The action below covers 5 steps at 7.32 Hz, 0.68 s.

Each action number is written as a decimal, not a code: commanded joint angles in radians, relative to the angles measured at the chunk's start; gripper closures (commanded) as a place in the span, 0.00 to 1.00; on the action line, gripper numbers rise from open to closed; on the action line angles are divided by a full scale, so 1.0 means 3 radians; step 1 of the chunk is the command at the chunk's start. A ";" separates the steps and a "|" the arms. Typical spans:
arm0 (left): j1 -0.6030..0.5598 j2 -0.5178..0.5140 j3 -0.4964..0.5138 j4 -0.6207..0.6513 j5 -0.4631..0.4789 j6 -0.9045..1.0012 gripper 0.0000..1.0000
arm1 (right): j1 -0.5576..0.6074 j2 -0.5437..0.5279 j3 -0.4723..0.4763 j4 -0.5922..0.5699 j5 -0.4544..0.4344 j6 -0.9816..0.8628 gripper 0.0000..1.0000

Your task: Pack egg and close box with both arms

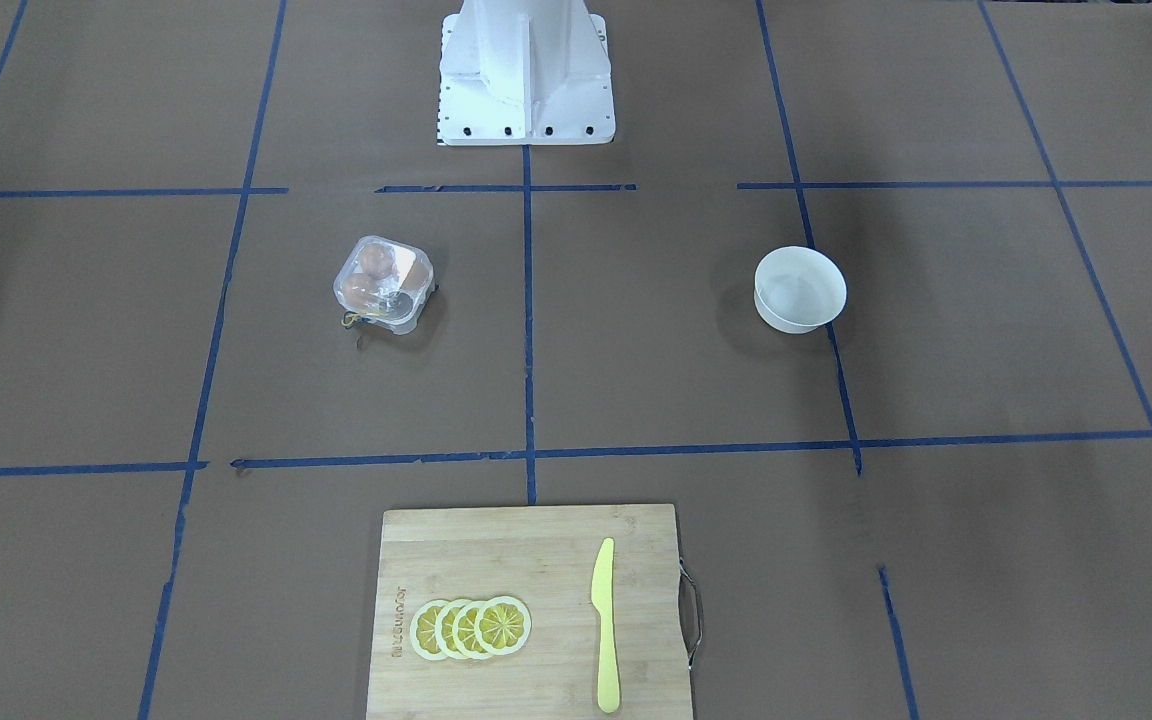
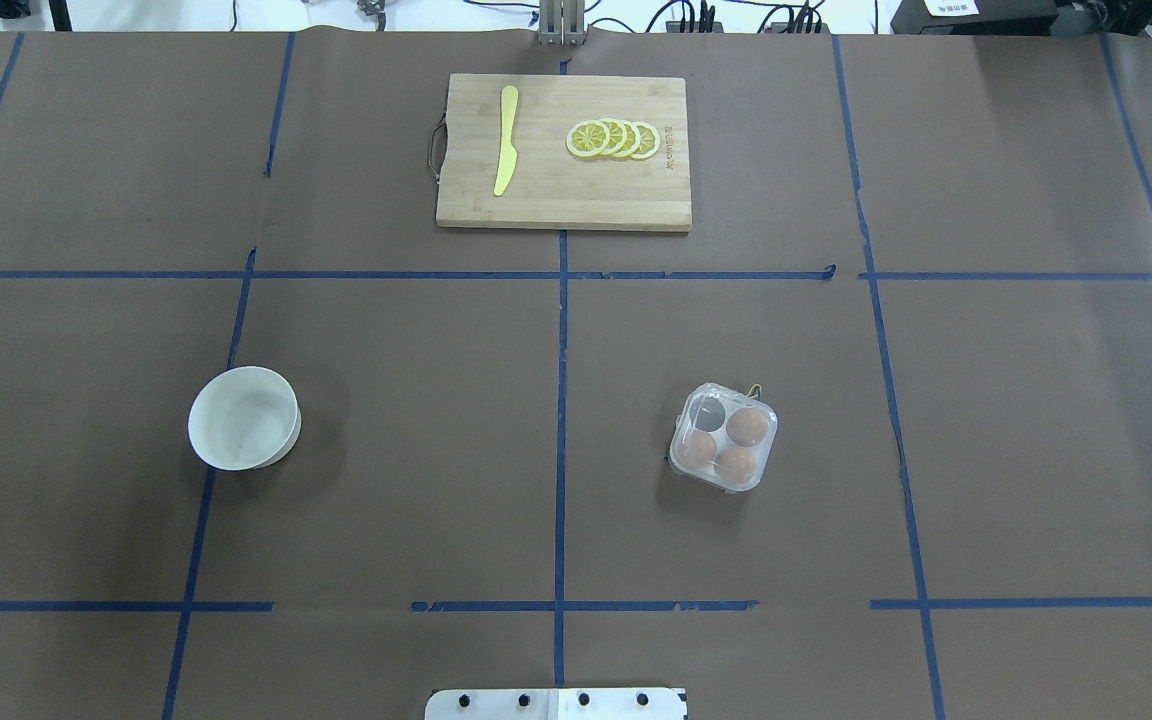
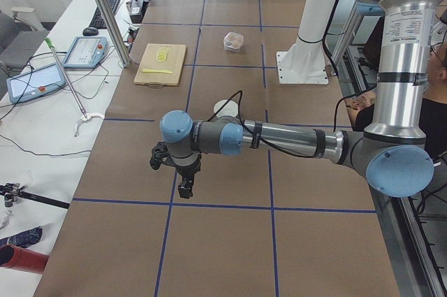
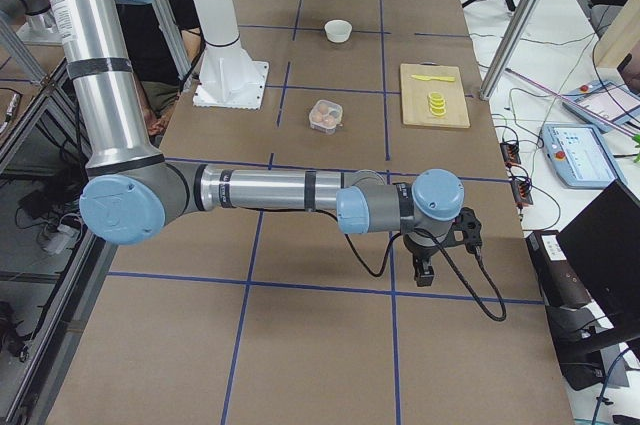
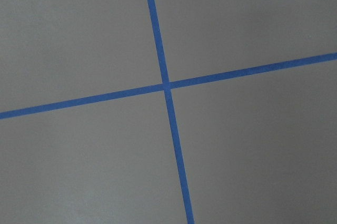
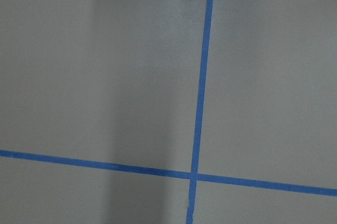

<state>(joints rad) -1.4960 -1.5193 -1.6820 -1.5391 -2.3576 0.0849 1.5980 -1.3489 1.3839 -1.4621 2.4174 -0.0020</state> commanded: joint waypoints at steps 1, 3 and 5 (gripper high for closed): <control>-0.0034 0.0165 -0.0053 -0.0085 -0.0229 -0.0002 0.00 | -0.0050 0.0043 -0.0001 -0.0015 -0.0005 -0.0014 0.00; -0.0030 0.0202 -0.0079 -0.0095 -0.0266 -0.0007 0.00 | -0.0141 0.0022 0.0009 -0.0015 -0.0020 -0.0055 0.00; -0.0101 0.0202 -0.0151 -0.0105 -0.0277 -0.0017 0.00 | -0.0451 0.0017 -0.0006 -0.0040 -0.0061 -0.0177 0.00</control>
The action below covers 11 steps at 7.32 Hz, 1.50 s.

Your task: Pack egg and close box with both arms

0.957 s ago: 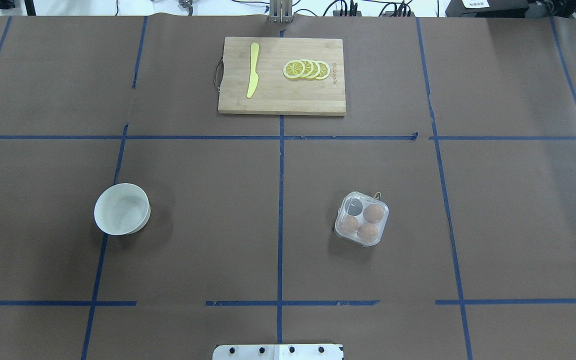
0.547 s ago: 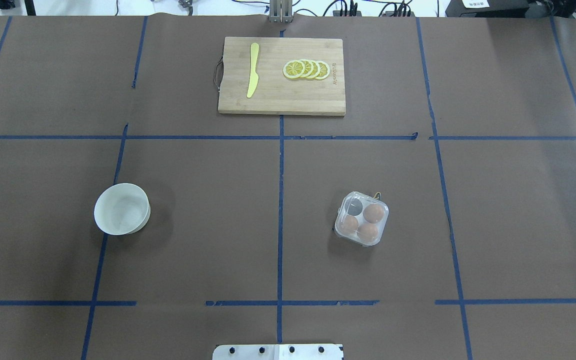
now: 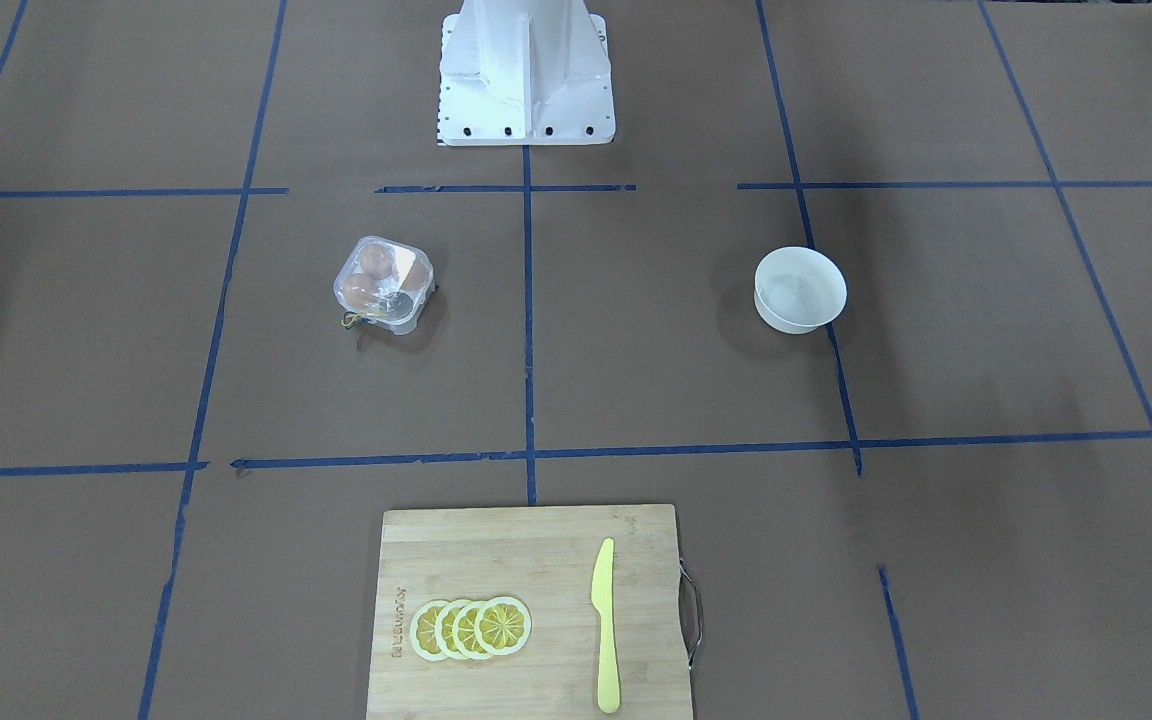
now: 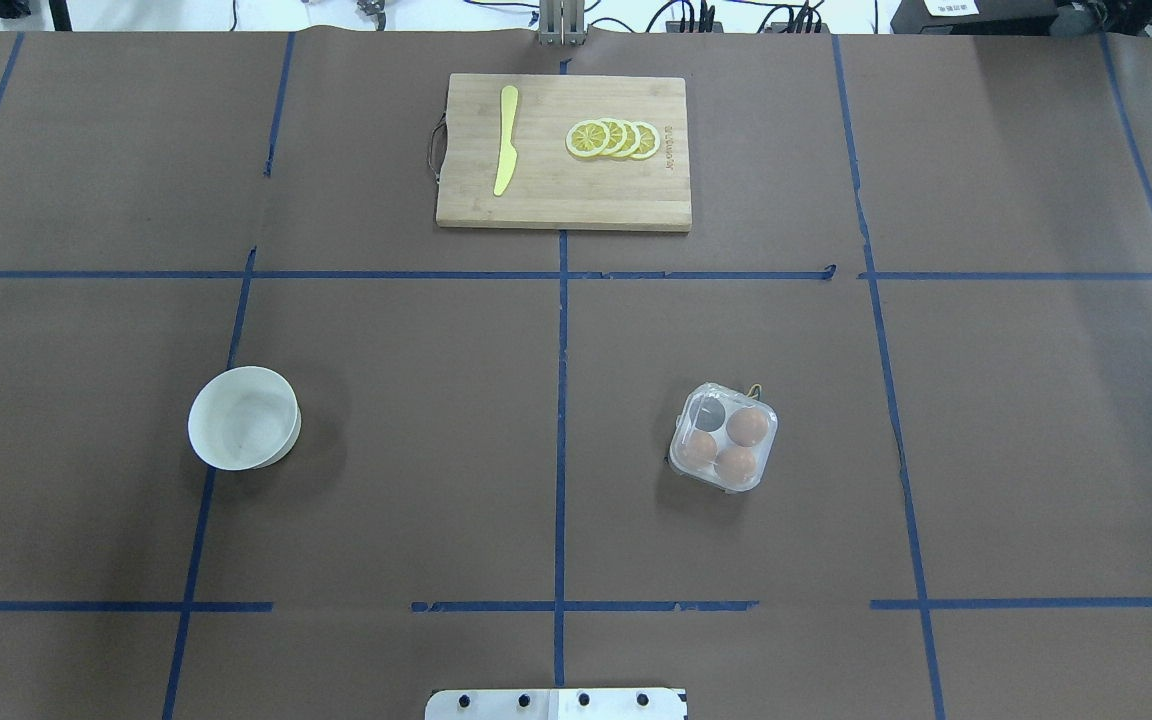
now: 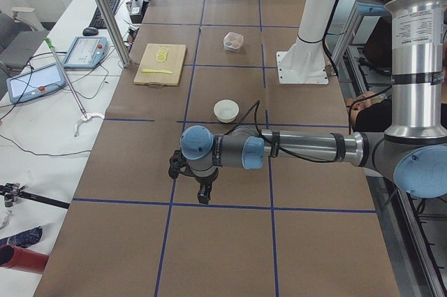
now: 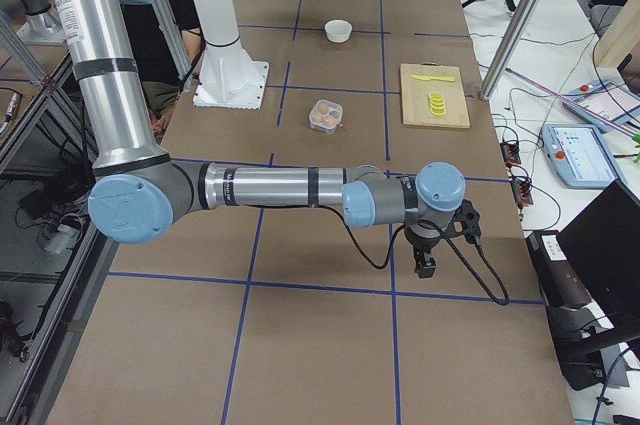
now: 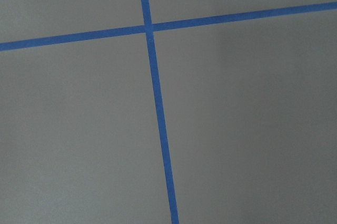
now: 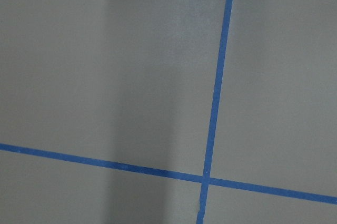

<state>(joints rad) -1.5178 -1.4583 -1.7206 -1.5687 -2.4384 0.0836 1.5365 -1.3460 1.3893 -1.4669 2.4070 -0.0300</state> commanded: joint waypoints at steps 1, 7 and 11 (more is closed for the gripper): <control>-0.0023 -0.0022 0.0064 -0.0012 -0.0012 -0.0008 0.00 | -0.0325 0.0210 -0.0242 -0.0050 -0.0213 -0.0094 0.00; -0.0018 -0.0159 0.0197 -0.0012 -0.0007 -0.0008 0.00 | 0.0006 0.0106 -0.0061 -0.0173 -0.0037 -0.0135 0.00; -0.0028 -0.0166 0.0096 -0.0027 -0.0018 0.0023 0.00 | 0.0099 -0.0548 0.0359 -0.0132 -0.0047 -0.0150 0.00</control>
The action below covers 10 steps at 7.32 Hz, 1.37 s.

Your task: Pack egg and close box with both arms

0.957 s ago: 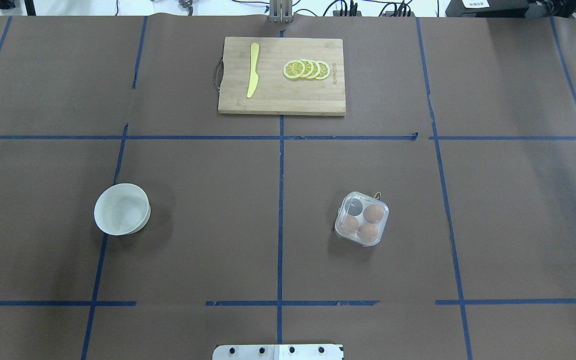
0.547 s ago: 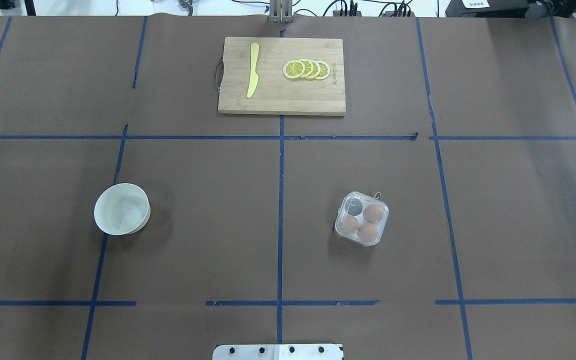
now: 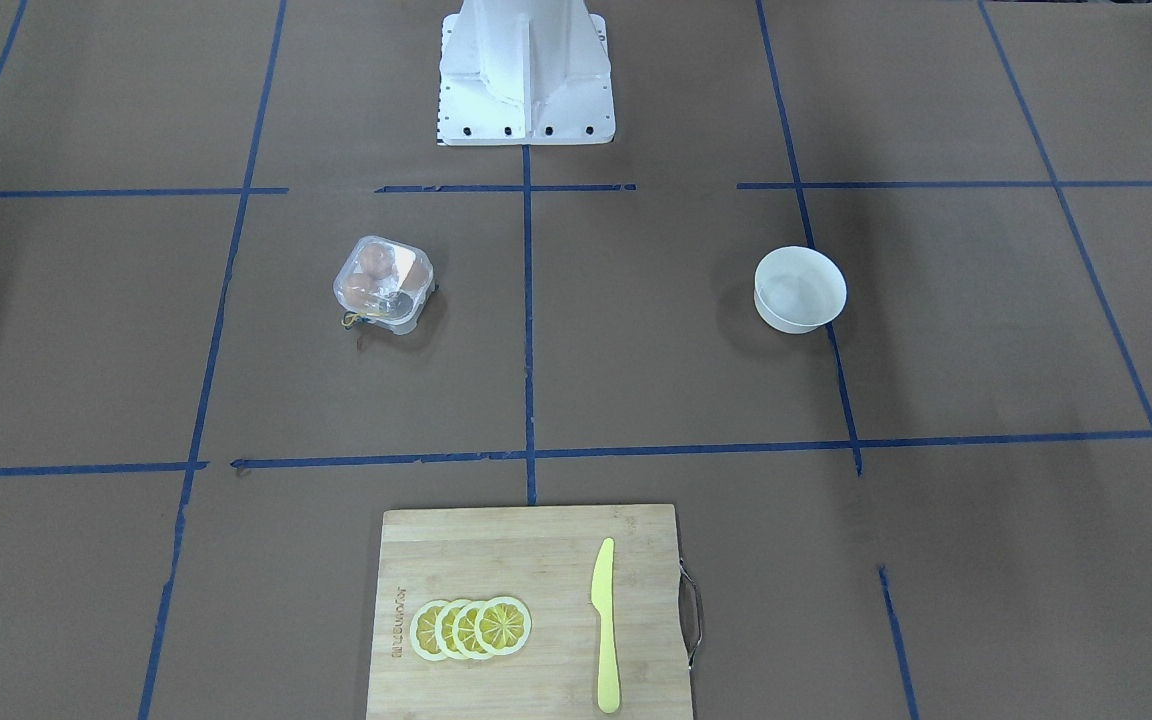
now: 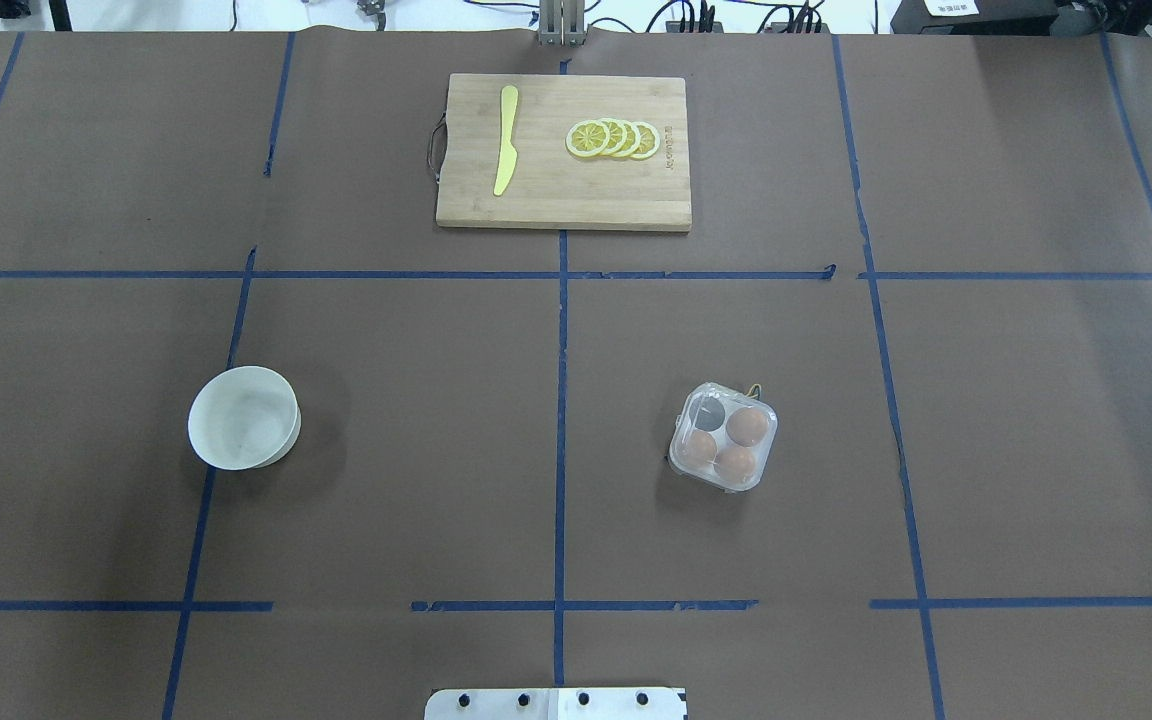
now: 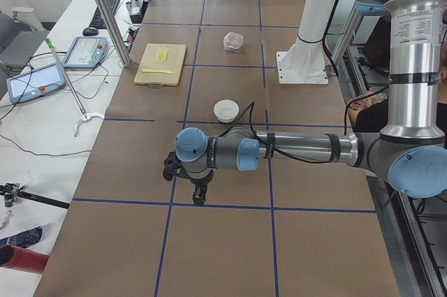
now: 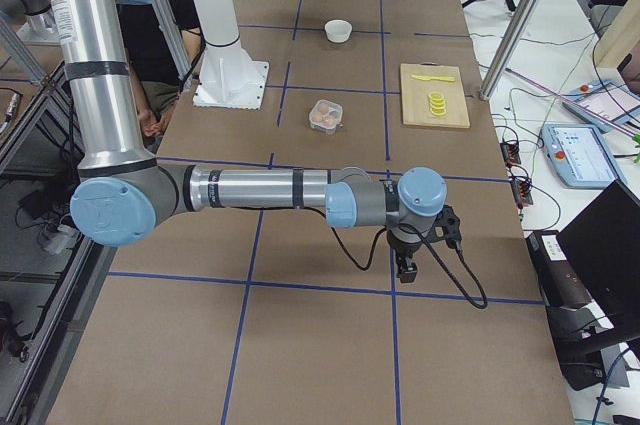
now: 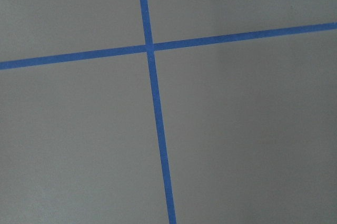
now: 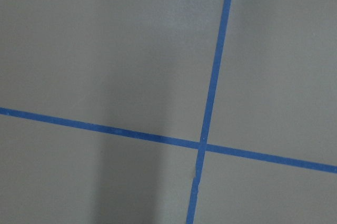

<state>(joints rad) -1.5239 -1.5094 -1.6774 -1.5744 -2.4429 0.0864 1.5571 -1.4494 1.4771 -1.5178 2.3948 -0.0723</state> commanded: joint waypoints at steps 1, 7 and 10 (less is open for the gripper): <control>-0.0013 0.0051 -0.0185 -0.0024 0.0008 0.0014 0.00 | 0.0030 -0.0322 0.0173 0.0038 -0.0031 -0.0014 0.00; 0.0002 -0.0005 0.0044 -0.0330 -0.0002 -0.0017 0.00 | 0.0117 -0.0415 0.0532 -0.0182 0.0015 0.0001 0.00; -0.0003 0.0035 0.0028 -0.0326 -0.0054 -0.0017 0.00 | 0.0117 -0.0593 0.0537 -0.0202 -0.0133 0.0006 0.00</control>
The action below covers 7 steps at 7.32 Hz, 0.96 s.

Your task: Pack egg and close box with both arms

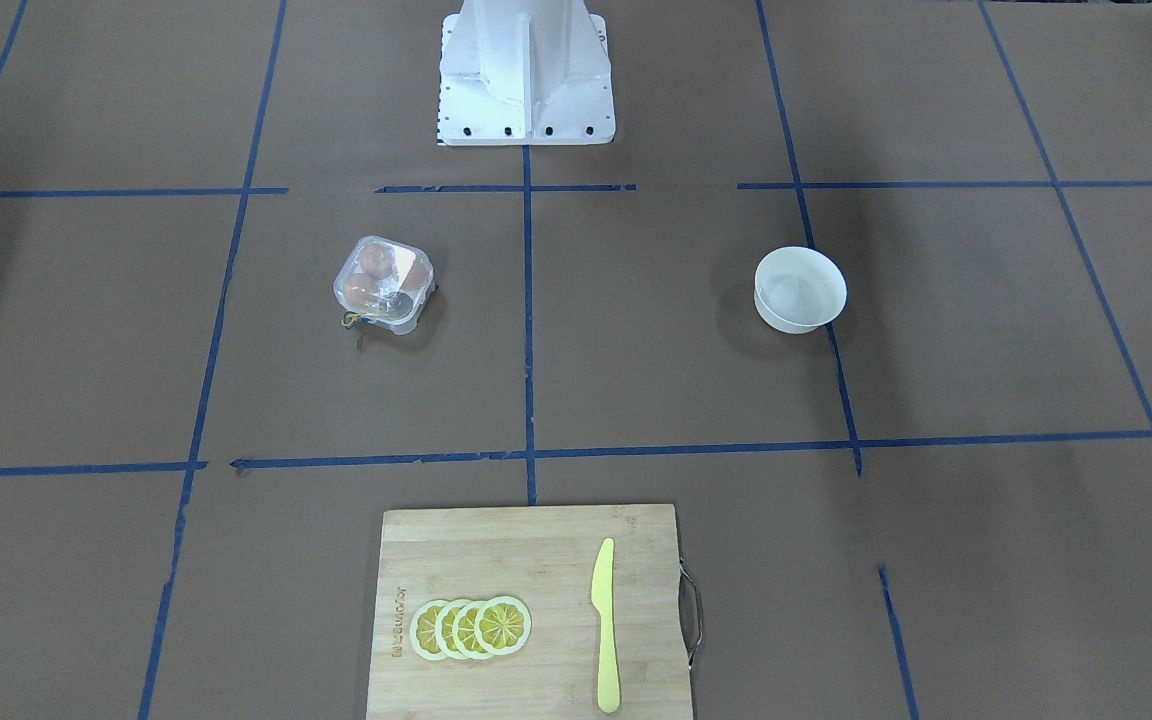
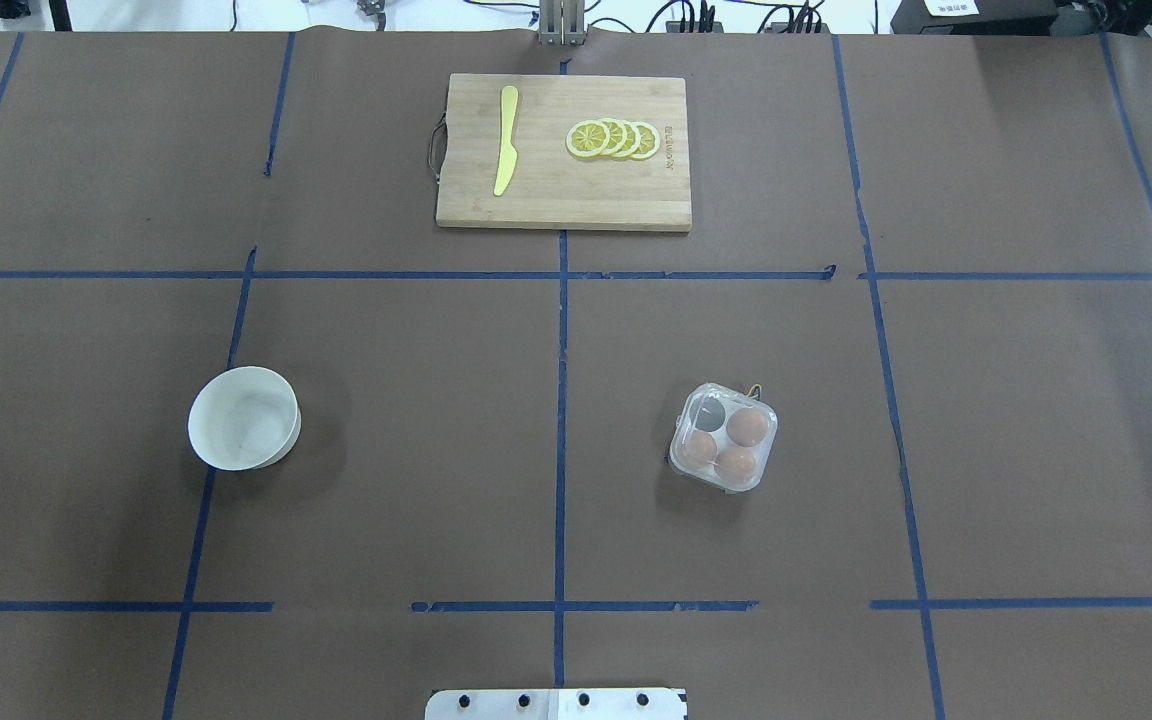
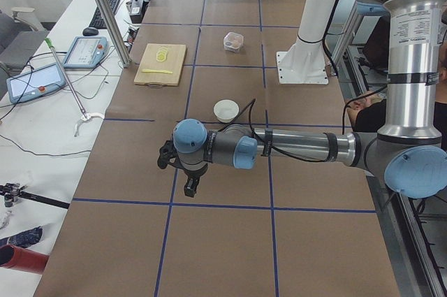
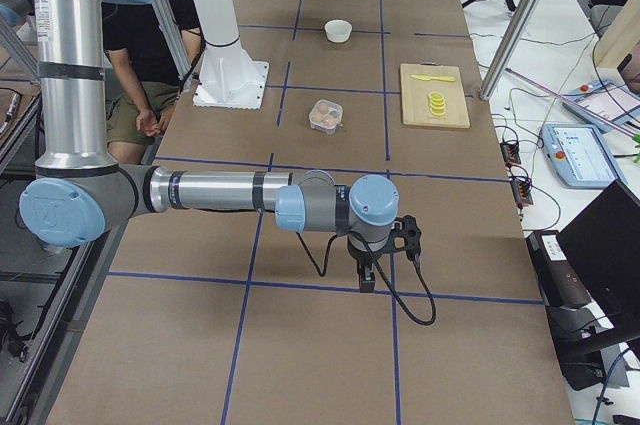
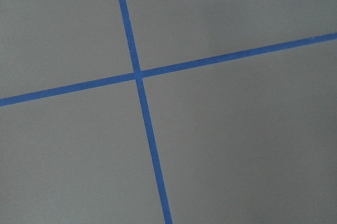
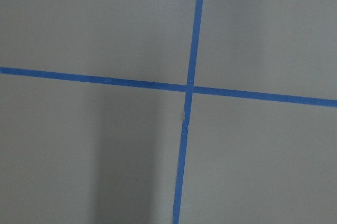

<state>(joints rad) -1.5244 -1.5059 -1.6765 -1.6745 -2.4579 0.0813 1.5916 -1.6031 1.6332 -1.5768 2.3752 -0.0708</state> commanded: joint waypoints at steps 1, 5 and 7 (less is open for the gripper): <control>-0.0006 0.0029 -0.0010 0.0059 0.0022 -0.0005 0.00 | -0.0043 -0.0117 0.0022 -0.0005 -0.0074 -0.0014 0.00; -0.0032 -0.0001 -0.0031 0.0300 0.0428 0.0000 0.00 | -0.0279 -0.0270 0.0333 -0.0016 -0.0237 -0.0020 0.00; -0.0032 -0.0052 0.0010 0.0279 0.0426 0.0000 0.00 | -0.0294 -0.0327 0.0355 -0.0016 -0.0207 -0.0020 0.00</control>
<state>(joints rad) -1.5328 -1.5109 -1.6784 -1.5882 -2.3387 0.0814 1.5077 -1.6928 1.7323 -1.5814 2.3087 -0.0774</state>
